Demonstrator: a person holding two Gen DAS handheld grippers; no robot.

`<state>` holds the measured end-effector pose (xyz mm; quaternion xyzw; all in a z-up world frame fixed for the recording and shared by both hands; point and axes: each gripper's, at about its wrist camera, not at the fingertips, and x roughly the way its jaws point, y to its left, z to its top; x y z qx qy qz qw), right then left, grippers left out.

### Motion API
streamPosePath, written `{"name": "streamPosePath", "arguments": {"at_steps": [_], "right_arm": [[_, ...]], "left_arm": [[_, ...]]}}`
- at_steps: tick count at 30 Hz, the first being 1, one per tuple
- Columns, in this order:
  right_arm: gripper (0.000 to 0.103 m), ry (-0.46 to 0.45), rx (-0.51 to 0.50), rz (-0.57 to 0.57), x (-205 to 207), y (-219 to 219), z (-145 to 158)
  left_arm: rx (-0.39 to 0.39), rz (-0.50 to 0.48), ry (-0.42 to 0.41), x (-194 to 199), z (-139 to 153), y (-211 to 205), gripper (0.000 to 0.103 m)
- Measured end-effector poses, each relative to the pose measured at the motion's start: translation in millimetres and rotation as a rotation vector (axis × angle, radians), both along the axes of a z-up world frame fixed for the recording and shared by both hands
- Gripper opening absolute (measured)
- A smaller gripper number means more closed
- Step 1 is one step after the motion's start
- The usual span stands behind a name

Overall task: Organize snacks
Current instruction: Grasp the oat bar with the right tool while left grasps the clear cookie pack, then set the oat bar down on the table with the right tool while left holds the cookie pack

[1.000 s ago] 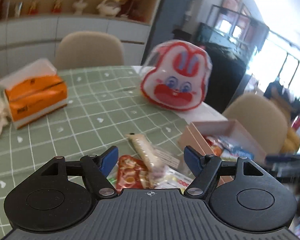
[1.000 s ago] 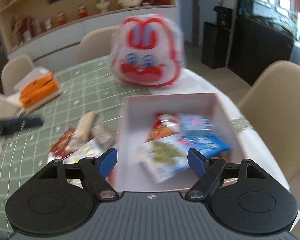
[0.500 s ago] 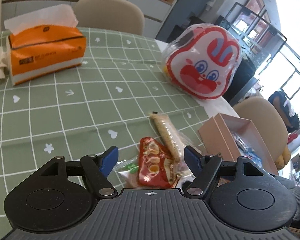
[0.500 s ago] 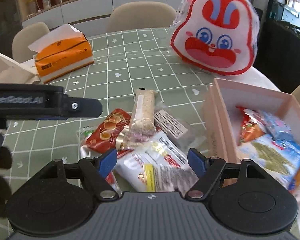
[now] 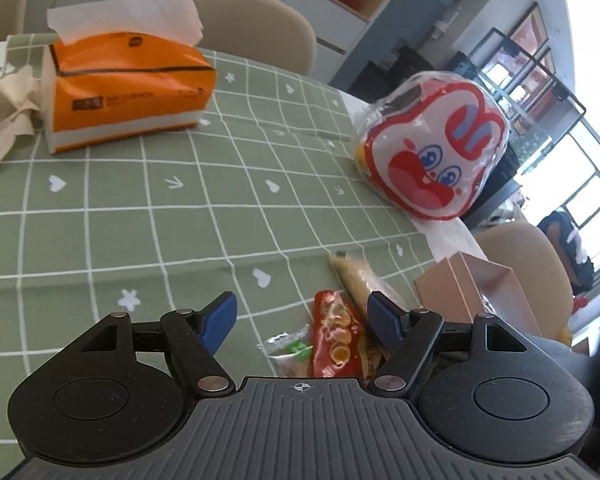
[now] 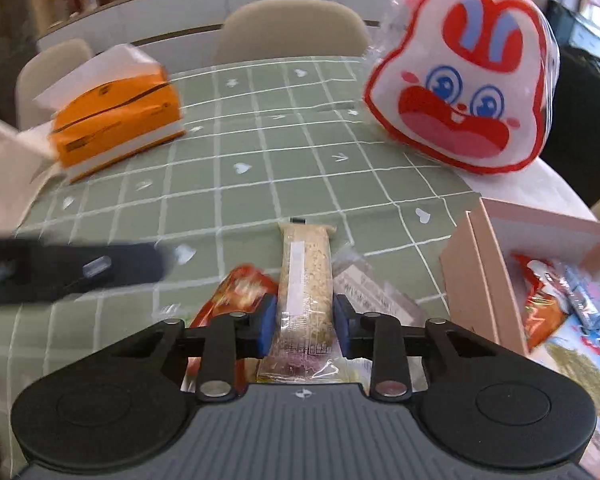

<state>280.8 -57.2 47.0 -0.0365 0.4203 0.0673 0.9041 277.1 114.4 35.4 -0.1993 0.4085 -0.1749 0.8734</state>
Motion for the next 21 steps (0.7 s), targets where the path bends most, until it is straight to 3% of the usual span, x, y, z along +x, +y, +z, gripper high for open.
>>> {"name": "streamPosePath", "arguments": {"at_steps": [3, 9, 13, 19, 21], "right_arm": [[0.030, -0.030, 0.025, 0.047, -38, -10, 19], [0.030, -0.063, 0.030, 0.041, -142, -59, 35], [0.030, -0.085, 0.048, -0.043, -187, -98, 30], [0.032, -0.113, 0.106, -0.109, -222, -137, 8], [0.044, -0.156, 0.107, -0.122, -234, -142, 4]], "left_arm": [[-0.002, -0.022, -0.011, -1, -1, -8, 0.072], [-0.020, -0.231, -0.055, -18, 12, -58, 0.068], [0.077, -0.374, -0.111, -44, 18, -109, 0.068], [0.261, -0.500, -0.210, -82, 13, -166, 0.067], [0.318, -0.552, -0.221, -93, 8, -179, 0.063]]}}
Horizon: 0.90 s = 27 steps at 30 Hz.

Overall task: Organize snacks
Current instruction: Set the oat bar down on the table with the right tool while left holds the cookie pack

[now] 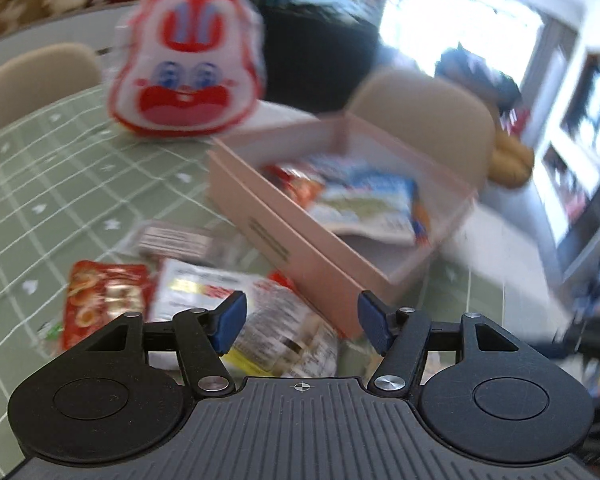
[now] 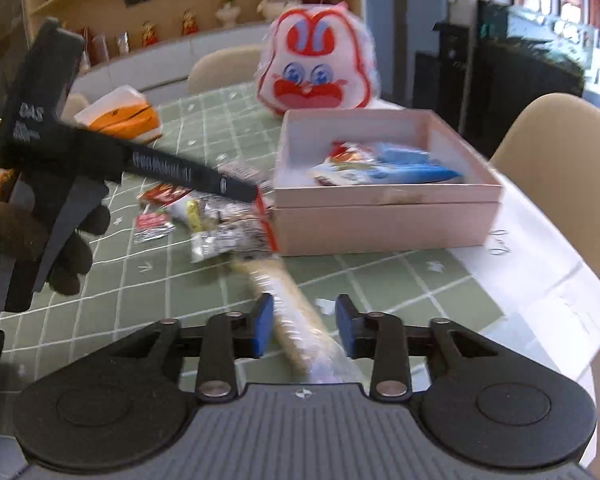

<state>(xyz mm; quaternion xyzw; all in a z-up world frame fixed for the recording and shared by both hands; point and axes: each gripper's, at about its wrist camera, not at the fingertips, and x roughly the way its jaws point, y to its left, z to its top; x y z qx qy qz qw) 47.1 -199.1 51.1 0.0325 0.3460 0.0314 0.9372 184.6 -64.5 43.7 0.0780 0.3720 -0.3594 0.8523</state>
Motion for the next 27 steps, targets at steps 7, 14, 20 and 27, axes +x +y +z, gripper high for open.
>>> {"name": "streamPosePath", "arguments": {"at_steps": [7, 14, 20, 27], "right_arm": [[0.062, -0.131, -0.010, 0.014, -34, -12, -12], [0.068, -0.097, -0.023, 0.125, -22, -9, -31], [0.052, -0.103, -0.089, 0.126, -14, -1, -37], [0.050, -0.073, -0.137, -0.047, -13, -19, -37]], "left_arm": [[0.146, -0.116, 0.003, -35, -11, -14, 0.053], [0.224, -0.122, -0.045, -64, -11, 2, 0.055], [0.204, -0.170, -0.046, -77, -12, 16, 0.055], [0.304, -0.150, -0.191, -93, -15, 8, 0.057]]}}
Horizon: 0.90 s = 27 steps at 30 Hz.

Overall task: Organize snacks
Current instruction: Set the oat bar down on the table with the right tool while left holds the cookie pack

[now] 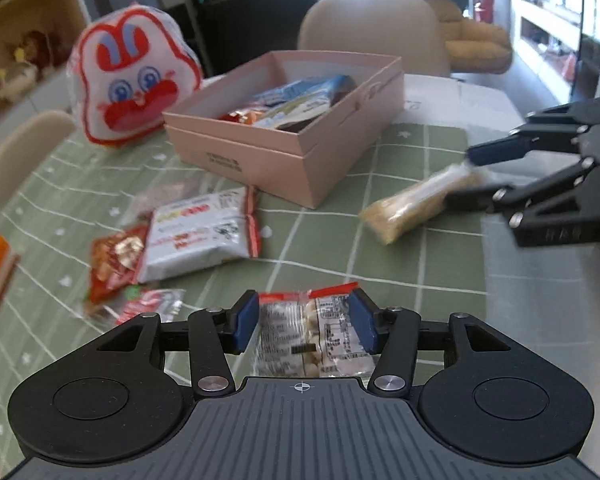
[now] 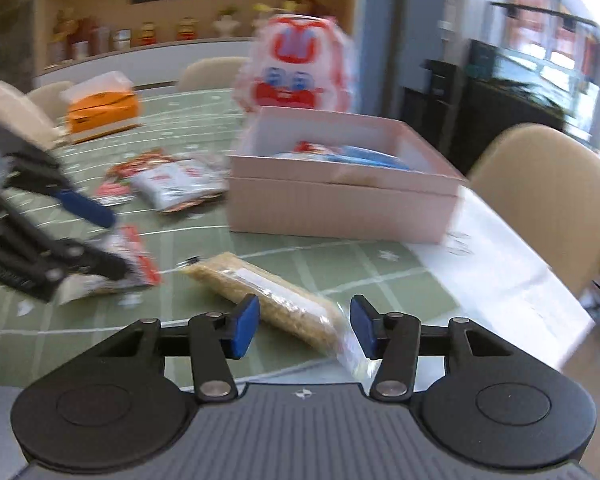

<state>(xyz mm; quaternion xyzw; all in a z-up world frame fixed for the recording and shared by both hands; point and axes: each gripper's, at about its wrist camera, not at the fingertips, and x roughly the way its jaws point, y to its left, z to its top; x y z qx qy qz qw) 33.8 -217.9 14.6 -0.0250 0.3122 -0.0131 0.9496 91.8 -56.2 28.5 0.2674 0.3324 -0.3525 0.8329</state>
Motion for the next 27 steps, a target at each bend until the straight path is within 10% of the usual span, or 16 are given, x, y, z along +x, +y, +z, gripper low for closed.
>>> {"name": "streamPosePath", "arguments": {"at_steps": [4, 16, 27], "right_arm": [[0.060, 0.035, 0.080, -0.010, -2, -13, -3], [0.076, 0.045, 0.096, -0.018, -2, -11, -12], [0.086, 0.063, 0.072, -0.030, -2, -7, -15]], "left_arm": [[-0.028, 0.050, -0.035, 3, 4, 6, 0.055], [-0.215, 0.232, 0.223, 19, 16, 47, 0.054], [-0.052, 0.077, 0.065, -13, -2, -1, 0.059]]}}
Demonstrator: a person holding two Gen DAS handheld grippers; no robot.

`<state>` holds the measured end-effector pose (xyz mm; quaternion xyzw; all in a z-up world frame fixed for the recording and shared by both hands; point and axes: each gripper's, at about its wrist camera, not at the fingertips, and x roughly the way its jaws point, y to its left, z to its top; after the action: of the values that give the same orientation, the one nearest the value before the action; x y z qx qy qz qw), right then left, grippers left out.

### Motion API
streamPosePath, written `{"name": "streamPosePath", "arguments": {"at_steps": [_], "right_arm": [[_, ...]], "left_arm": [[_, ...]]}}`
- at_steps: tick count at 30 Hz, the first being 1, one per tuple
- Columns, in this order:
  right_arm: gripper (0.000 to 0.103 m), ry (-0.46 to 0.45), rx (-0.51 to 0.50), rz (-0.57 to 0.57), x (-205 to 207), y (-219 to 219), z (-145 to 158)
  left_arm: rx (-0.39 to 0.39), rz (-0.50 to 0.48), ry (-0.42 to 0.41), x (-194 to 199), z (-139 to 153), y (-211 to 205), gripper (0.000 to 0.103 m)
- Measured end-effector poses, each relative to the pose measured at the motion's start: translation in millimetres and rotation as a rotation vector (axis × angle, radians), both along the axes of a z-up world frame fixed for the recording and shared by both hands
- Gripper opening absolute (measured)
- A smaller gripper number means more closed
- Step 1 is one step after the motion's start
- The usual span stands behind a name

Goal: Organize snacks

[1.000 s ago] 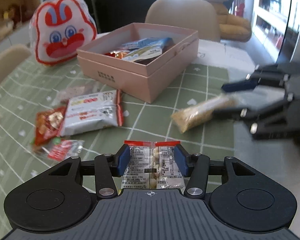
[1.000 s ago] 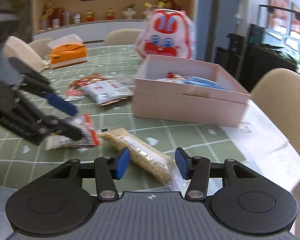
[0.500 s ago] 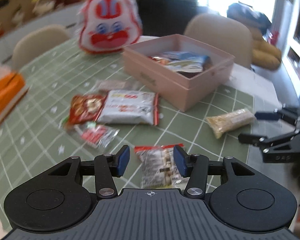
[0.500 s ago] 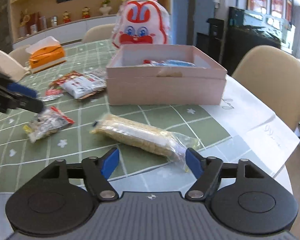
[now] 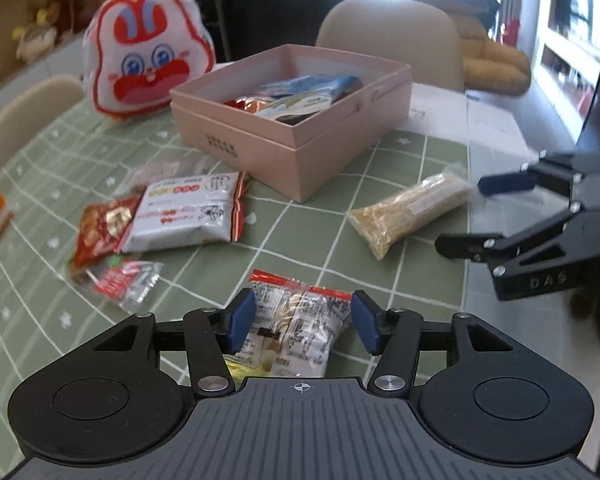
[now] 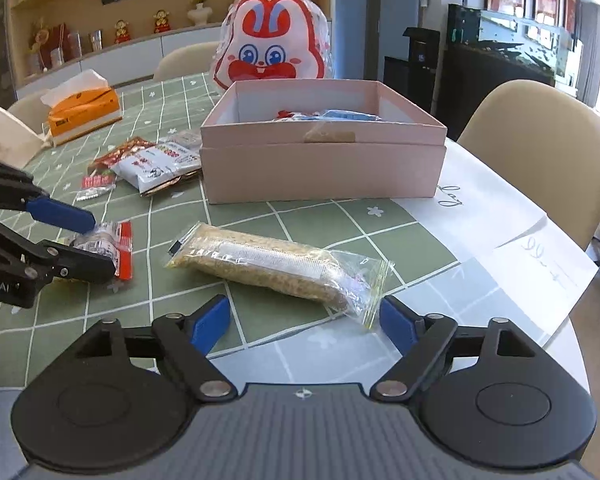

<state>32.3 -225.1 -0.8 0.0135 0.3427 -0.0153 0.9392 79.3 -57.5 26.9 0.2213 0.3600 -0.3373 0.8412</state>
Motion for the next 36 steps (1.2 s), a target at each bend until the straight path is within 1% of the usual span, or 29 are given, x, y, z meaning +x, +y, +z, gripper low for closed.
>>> {"name": "streamPosePath", "arguments": {"at_steps": [1, 3, 5, 7, 9, 11, 13, 14, 16, 18, 19, 20, 21, 23, 25, 27, 28, 29, 30, 32, 34, 36], "right_arm": [[0.087, 0.004, 0.004, 0.000, 0, -1, 0], [0.090, 0.009, 0.012, 0.012, 0, -1, 0], [0.096, 0.017, 0.009, 0.020, -1, 0, -1], [0.100, 0.035, 0.012, 0.028, 0, 1, -1], [0.102, 0.053, 0.013, 0.033, 1, 1, 0], [0.103, 0.080, 0.013, 0.039, 5, 2, 1], [0.103, 0.093, 0.012, 0.036, 7, 2, 1], [0.103, 0.092, 0.010, 0.034, 6, 3, 1], [0.103, 0.078, 0.006, 0.039, 4, 4, 0], [0.103, 0.066, 0.008, 0.052, 2, 3, -1], [0.101, 0.071, 0.013, 0.059, 1, 2, 0], [0.095, 0.076, 0.022, 0.073, 0, 2, 3], [0.093, 0.074, 0.040, 0.091, -1, 1, 6], [0.093, 0.030, 0.078, 0.091, -4, -3, 19], [0.091, -0.021, 0.084, 0.026, -3, -9, 34], [0.082, -0.048, 0.095, -0.055, 6, -20, 44], [0.067, -0.037, 0.096, -0.095, 14, -27, 47], [0.048, -0.013, 0.092, -0.121, 23, -33, 46], [0.043, 0.014, 0.092, -0.142, 31, -39, 44], [0.039, 0.063, 0.101, -0.171, 44, -49, 34], [0.039, 0.097, 0.096, -0.176, 46, -50, 26], [0.039, 0.116, 0.085, -0.153, 40, -44, 20]], "left_arm": [[0.005, -0.002, -0.012, -1, 0, 1, 0.059], [-0.013, -0.008, -0.012, 0, 3, 9, 0.059], [-0.024, -0.027, 0.030, 6, 3, 15, 0.059], [-0.017, -0.051, 0.051, 6, 2, 18, 0.059], [-0.021, -0.074, 0.071, 4, 1, 19, 0.059], [-0.053, -0.099, 0.100, 3, 0, 18, 0.061], [-0.082, -0.119, 0.131, 3, -2, 17, 0.069], [-0.094, -0.132, 0.143, 3, -2, 17, 0.071], [-0.108, -0.140, 0.155, 2, 0, 17, 0.070], [-0.110, -0.119, 0.138, 4, 3, 20, 0.066], [-0.107, -0.103, 0.121, 5, 5, 22, 0.066], [-0.105, -0.086, 0.112, 7, 7, 25, 0.066], [-0.106, -0.079, 0.110, 9, 8, 28, 0.066], [-0.101, -0.085, 0.109, 11, 9, 31, 0.066], [-0.088, -0.105, 0.104, 9, 9, 30, 0.066], [-0.083, -0.131, 0.109, 6, 8, 28, 0.066], [-0.078, -0.154, 0.107, 3, 7, 27, 0.066], [-0.070, -0.172, 0.102, 0, 7, 25, 0.066], [-0.061, -0.186, 0.098, -3, 6, 23, 0.066], [-0.041, -0.202, 0.088, -8, 4, 20, 0.066], [-0.027, -0.197, 0.068, -9, 3, 19, 0.066], [-0.032, -0.178, 0.061, -6, 2, 19, 0.067]]}}
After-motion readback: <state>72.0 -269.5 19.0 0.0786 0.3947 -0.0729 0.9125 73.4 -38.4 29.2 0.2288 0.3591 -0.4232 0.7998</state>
